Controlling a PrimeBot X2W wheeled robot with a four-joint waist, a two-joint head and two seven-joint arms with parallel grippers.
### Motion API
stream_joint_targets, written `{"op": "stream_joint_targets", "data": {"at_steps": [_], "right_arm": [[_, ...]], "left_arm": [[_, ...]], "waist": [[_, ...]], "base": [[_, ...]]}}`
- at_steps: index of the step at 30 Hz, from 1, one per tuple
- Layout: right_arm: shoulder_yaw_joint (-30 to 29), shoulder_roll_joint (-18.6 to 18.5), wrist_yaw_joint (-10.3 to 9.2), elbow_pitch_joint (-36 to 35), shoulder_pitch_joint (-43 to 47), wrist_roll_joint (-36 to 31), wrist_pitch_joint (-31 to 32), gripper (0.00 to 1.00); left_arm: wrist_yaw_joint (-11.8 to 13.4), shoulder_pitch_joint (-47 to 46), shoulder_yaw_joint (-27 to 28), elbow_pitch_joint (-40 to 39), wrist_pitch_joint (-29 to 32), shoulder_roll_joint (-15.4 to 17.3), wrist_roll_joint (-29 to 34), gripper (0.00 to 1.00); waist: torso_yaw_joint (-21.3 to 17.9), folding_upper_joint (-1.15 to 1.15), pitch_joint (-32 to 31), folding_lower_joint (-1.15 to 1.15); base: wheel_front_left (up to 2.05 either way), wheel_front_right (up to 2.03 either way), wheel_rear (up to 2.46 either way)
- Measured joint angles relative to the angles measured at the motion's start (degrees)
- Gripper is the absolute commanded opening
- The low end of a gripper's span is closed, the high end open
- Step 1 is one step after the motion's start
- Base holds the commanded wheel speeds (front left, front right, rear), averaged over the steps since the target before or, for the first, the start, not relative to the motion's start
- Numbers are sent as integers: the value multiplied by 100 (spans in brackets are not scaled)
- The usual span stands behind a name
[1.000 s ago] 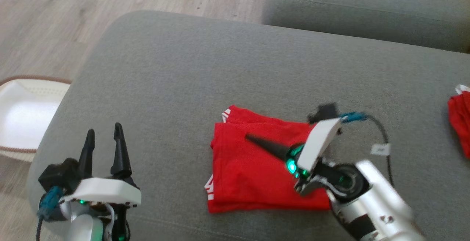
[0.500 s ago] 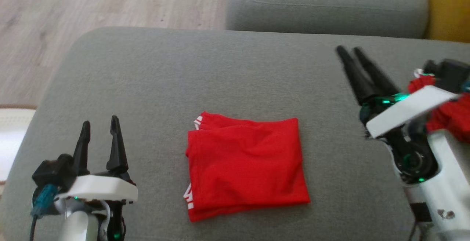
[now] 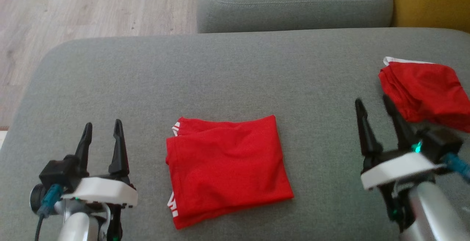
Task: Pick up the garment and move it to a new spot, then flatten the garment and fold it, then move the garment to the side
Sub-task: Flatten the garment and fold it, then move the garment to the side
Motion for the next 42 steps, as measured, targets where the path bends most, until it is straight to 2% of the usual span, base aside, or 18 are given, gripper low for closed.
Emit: {"op": "stream_joint_targets", "data": {"at_steps": [4,9,31,36,38,39,42], "right_arm": [[-141,192,0,281,249,-491,-174,100],[-160,290,0,442,306,-798,-243,100],[-275,421,1,694,286,-972,-272,100],[313,441,1,758,75,-584,131,100],[600,442,1,849,-207,-258,527,100],[879,432,1,1009,-545,38,978,100],[1203,427,1,1372,-1012,341,1567,100]], "left_arm": [[3,11,-4,42,0,-5,122,100],[0,26,-4,71,0,-12,233,100],[-153,96,14,177,0,-88,356,100],[-155,96,20,183,0,-100,391,100],[-157,96,22,185,0,-109,391,100],[-157,94,23,185,0,-116,392,100],[-159,85,18,185,0,-145,396,100]], "waist": [[-61,0,-3,0],[-79,0,3,0],[-35,0,-28,0],[-7,0,-5,0],[18,0,15,0],[62,0,51,0],[163,0,105,0]], "base": [[0,0,0],[0,0,0],[0,0,0],[0,0,0],[0,0,0],[0,0,0],[0,0,0]]}}
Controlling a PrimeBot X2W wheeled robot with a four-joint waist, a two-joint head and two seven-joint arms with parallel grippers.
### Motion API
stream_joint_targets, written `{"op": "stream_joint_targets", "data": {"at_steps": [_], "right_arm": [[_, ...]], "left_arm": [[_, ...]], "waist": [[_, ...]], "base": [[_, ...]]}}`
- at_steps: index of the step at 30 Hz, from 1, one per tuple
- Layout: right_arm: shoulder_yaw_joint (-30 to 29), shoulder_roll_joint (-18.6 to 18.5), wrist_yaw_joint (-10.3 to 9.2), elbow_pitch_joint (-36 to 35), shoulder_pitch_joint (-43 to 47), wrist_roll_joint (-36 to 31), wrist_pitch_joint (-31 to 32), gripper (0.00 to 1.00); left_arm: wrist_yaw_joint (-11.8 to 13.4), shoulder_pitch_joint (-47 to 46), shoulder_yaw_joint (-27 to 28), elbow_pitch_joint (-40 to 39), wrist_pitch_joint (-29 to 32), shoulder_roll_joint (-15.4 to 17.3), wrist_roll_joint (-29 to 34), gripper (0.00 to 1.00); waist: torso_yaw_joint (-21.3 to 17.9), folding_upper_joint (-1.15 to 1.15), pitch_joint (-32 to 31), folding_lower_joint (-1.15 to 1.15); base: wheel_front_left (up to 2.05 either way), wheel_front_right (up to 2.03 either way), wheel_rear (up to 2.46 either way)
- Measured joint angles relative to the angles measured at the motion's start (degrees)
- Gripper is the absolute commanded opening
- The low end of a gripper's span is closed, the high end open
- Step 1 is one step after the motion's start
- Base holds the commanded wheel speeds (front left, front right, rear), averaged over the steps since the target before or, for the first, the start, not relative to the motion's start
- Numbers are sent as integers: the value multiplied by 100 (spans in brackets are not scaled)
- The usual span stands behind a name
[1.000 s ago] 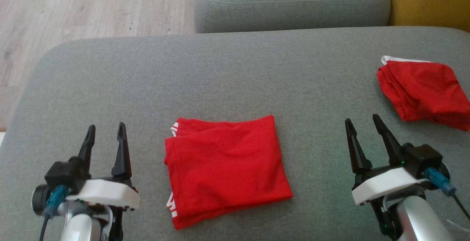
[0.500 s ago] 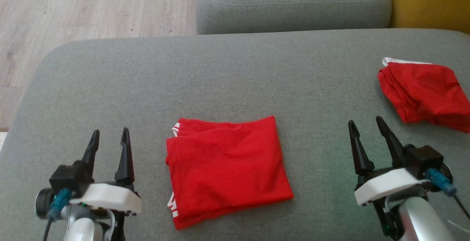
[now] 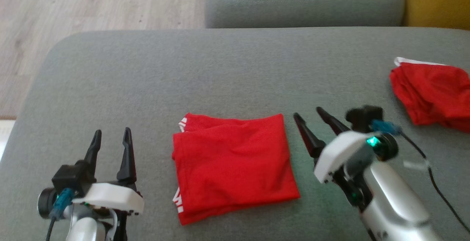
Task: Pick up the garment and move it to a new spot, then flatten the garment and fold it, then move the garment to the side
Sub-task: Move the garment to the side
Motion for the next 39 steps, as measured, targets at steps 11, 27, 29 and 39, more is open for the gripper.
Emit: {"op": "stream_joint_targets", "data": {"at_steps": [11,27,29,39], "right_arm": [[107,192,0,1883,-683,661,1418,100],[327,357,0,2253,-1047,1603,1806,0],[355,342,0,2203,-1076,1604,1599,0],[464,-86,0,2186,-1594,1760,1317,0]], "left_arm": [[-41,-112,-4,49,0,-57,2,100],[-48,-109,32,58,0,-73,71,100],[-63,-109,34,56,0,-74,89,100],[-198,-164,-155,85,0,-86,92,100]], "waist": [[505,0,174,0],[542,0,181,0],[449,0,158,0],[-375,0,111,0]], "base": [[0,0,0],[0,0,0],[0,0,0],[0,0,0]]}}
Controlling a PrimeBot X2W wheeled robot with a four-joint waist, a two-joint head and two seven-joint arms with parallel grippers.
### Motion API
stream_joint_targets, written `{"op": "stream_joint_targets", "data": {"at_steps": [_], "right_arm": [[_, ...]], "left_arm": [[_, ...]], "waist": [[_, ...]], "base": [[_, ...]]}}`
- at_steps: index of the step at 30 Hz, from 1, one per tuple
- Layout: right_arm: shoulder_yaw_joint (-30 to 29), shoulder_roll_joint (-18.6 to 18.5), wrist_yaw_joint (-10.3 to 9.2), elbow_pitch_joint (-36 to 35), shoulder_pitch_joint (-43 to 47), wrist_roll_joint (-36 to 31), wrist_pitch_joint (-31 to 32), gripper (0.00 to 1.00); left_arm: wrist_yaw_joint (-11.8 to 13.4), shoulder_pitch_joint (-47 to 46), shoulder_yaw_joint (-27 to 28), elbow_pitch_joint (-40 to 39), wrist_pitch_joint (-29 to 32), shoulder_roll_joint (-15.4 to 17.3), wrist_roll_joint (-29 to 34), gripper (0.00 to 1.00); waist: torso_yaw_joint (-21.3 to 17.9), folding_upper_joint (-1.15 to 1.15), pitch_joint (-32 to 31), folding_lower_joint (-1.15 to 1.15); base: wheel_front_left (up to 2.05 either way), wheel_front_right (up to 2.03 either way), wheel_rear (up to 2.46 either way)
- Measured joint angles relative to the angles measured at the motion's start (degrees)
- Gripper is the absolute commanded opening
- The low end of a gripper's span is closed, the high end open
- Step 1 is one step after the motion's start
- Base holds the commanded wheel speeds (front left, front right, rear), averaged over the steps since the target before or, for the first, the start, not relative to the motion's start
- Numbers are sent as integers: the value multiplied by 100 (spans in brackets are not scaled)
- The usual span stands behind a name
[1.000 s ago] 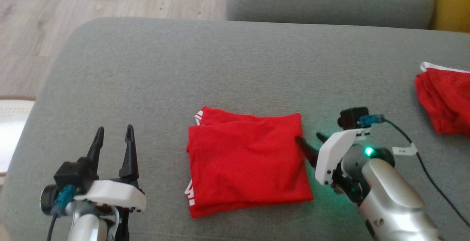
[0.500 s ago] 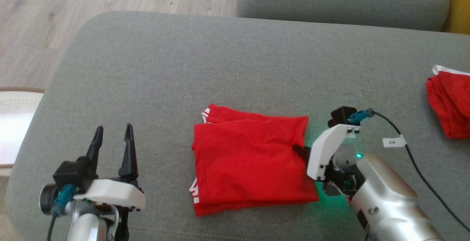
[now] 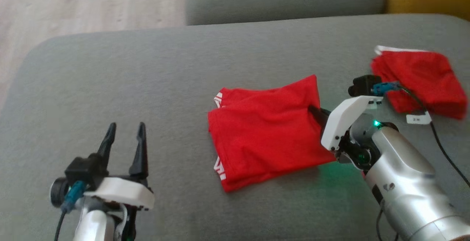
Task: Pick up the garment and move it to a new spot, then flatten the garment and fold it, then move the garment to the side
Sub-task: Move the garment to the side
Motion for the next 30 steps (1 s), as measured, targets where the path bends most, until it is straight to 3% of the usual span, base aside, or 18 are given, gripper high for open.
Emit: {"op": "stream_joint_targets", "data": {"at_steps": [19,26,30], "right_arm": [[308,-175,0,-376,-47,349,-162,0],[437,-302,0,-483,-151,398,-198,0],[615,-439,0,-456,-700,379,-62,0]], "left_arm": [[-40,-330,-281,110,0,-35,-5,100],[-40,-466,-294,113,0,-36,2,100],[-42,-556,-296,119,0,-33,58,100]], "waist": [[-1932,0,208,0],[-2065,0,392,0],[-1974,0,546,0]], "base": [[0,0,0],[0,0,0],[0,0,0]]}}
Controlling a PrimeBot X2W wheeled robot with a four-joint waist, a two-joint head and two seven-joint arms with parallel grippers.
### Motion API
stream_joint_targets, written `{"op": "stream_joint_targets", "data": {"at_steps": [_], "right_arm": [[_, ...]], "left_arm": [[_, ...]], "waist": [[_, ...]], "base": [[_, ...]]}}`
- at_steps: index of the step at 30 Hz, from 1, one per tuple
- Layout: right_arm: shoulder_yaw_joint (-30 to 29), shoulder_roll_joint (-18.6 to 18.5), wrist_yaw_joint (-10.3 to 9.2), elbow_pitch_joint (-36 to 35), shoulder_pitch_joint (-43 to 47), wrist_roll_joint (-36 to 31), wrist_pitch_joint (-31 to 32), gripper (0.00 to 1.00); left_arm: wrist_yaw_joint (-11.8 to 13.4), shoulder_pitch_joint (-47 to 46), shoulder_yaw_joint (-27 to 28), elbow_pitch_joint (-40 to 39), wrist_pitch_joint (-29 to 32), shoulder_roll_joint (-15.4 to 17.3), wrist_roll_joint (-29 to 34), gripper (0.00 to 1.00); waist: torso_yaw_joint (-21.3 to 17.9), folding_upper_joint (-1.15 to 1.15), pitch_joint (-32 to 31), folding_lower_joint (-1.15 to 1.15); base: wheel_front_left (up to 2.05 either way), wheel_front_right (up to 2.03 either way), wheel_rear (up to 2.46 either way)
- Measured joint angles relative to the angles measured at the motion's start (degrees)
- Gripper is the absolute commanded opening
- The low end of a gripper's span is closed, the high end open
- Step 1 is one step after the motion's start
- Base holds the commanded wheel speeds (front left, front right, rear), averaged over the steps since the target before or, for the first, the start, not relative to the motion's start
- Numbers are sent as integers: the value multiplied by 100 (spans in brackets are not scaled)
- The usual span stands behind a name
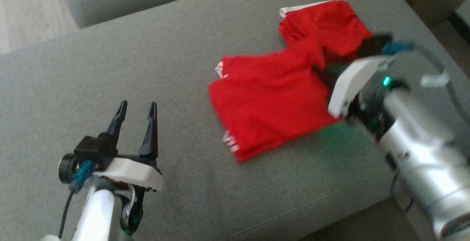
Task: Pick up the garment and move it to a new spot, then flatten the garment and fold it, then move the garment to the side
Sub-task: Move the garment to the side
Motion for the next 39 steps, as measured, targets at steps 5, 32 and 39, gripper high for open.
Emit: {"op": "stream_joint_targets", "data": {"at_steps": [5,32,39], "right_arm": [[85,-398,0,122,-871,-32,81,0],[678,-1884,0,2560,-2758,-1267,-3,100],[622,-1757,0,2881,-2883,-1817,-1202,100]], "left_arm": [[-1,-148,-26,14,0,11,60,100],[2,-846,-253,37,0,101,197,100],[81,-874,-90,7,0,100,136,100]], "waist": [[206,0,251,0],[1246,0,1668,1],[1233,0,1328,0]], "base": [[0,0,0],[0,0,0],[0,0,0]]}}
